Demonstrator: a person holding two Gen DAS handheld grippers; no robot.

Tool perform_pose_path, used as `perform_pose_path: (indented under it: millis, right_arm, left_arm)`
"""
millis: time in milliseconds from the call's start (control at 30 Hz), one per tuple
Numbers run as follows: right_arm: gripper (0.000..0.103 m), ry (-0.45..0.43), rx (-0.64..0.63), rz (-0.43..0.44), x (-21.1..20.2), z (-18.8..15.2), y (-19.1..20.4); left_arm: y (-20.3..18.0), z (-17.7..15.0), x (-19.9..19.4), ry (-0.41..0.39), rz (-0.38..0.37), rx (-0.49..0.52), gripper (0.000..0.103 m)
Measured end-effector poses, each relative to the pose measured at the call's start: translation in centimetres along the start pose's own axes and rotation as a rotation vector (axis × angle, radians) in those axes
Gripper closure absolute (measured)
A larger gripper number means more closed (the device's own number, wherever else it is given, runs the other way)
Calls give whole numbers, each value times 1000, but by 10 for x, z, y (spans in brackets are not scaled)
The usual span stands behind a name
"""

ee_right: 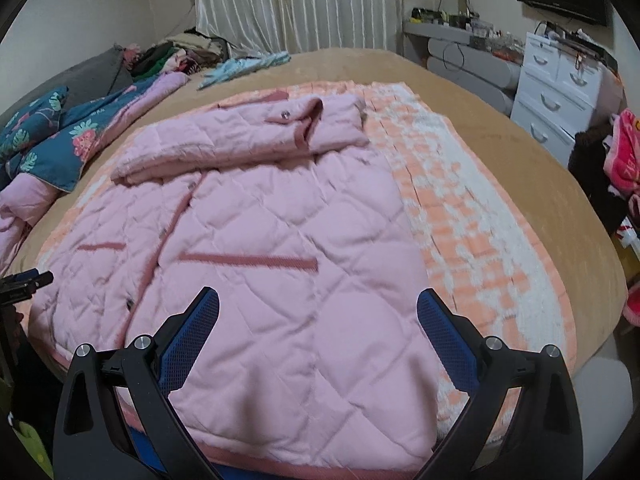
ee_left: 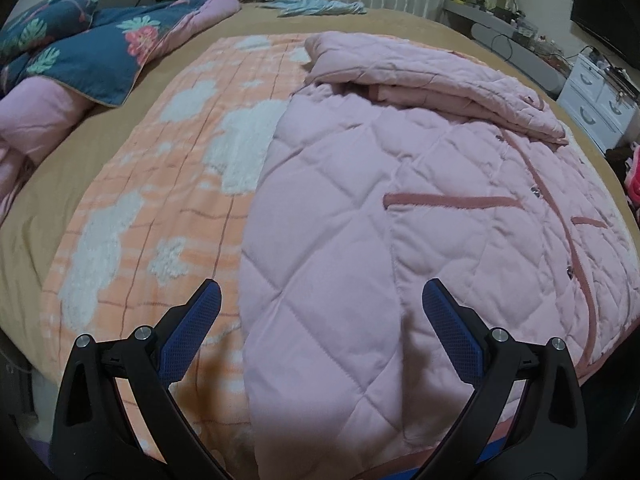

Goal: Fold large clothes

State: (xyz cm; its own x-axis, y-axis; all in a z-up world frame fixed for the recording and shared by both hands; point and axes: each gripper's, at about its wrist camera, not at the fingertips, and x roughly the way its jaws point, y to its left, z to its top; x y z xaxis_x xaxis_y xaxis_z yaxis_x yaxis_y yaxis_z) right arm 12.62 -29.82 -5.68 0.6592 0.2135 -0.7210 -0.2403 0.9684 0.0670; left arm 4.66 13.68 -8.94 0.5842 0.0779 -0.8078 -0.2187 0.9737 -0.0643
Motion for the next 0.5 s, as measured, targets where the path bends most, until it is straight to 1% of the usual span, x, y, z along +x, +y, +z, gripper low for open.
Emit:
perform_pose_path:
  millis: [200,333,500]
  right_arm:
    - [4,55,-21,-9,4,-19,-9]
    - [4,103,-6,2,12,-32,-16]
    - [4,156,19,18,20,-46,-24]
  left_arm:
    - [7,-9,5,23,4,-14,8]
    - [12,-16,10,44,-7,-29,8]
    - [17,-25,14,68,-39,-54,8]
